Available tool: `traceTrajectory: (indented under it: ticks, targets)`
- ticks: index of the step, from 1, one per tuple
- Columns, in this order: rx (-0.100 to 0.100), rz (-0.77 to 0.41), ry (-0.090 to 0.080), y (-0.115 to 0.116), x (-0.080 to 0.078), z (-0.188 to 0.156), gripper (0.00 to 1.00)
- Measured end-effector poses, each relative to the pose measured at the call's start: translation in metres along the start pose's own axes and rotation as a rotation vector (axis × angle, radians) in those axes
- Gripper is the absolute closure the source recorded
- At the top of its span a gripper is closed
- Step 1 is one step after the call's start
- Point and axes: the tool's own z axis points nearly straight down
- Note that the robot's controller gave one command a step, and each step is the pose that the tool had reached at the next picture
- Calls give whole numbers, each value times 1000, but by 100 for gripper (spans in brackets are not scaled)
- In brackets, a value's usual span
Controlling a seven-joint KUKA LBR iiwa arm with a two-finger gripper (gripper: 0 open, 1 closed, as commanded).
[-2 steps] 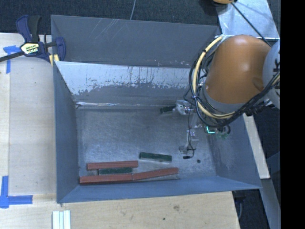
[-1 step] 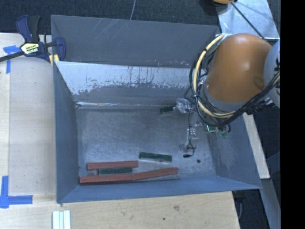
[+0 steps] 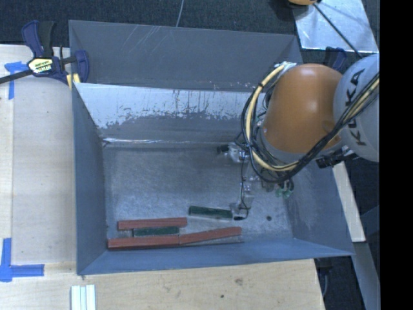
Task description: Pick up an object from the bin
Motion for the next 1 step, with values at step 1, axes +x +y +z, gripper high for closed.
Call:
traceTrajectory:
  ticks: [1]
  targets:
    - [0, -73, 7, 3, 8, 55, 0]
